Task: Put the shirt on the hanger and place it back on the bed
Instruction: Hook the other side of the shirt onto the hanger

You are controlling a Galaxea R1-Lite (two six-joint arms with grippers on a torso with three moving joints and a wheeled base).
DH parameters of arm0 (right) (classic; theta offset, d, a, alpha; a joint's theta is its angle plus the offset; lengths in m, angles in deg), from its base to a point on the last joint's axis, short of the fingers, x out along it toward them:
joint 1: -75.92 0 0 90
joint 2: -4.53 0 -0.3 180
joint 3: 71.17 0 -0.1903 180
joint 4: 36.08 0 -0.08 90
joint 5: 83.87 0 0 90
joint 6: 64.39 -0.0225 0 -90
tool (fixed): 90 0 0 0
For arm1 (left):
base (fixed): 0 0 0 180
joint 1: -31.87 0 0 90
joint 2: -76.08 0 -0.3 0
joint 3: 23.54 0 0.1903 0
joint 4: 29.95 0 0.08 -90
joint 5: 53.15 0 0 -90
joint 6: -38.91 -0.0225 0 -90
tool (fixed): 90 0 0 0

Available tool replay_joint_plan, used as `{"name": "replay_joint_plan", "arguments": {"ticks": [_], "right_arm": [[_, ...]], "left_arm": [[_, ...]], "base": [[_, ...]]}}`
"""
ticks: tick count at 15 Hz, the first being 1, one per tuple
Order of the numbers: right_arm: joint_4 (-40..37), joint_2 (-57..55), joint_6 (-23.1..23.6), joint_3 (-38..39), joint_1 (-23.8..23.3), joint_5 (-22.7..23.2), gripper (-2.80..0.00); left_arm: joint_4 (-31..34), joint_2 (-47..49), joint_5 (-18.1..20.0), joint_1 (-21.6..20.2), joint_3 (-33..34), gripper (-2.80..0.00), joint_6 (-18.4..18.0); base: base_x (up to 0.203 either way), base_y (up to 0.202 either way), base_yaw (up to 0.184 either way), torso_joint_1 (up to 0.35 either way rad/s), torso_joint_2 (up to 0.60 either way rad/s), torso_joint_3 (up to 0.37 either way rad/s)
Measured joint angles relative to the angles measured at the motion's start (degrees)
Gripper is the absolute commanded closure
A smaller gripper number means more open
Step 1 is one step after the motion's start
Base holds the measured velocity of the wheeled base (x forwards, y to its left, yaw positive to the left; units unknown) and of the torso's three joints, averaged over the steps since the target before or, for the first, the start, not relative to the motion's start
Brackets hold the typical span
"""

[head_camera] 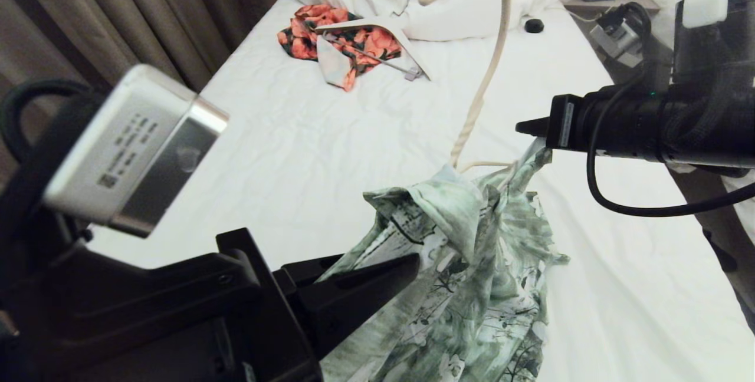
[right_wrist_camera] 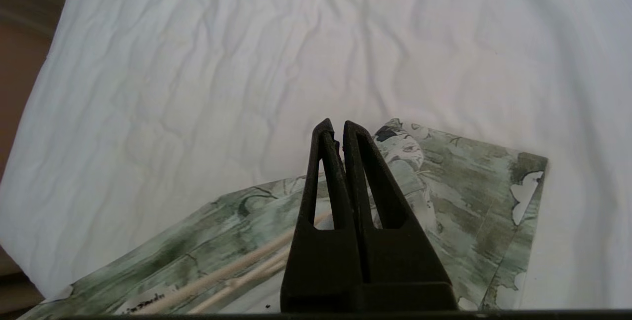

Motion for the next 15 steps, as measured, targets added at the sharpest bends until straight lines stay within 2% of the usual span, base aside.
{"name": "replay_joint_plan", "arguments": {"ticks": [9,12,15], "right_arm": [[-0.9,5.6,2.7,-0.8,6.8,0.0,0.00],[-3.9,8.1,3.7,-0.5,9.3,0.1,0.00],[-4.7,9.8,4.8,-0.3,9.4,0.1,0.00]], "left_arm": [[-0.3,8.1,0.1,1.4,-4.2,0.00,0.3],[-0.3,10.5,0.2,1.4,-5.8,0.00,0.3],[-0.3,12.1,0.1,1.4,-7.1,0.00,0.3]], "base": [[0.000,0.000,0.000,0.000,0.00,0.000],[0.000,0.000,0.000,0.000,0.00,0.000],[0.000,0.000,0.000,0.000,0.00,0.000]]}}
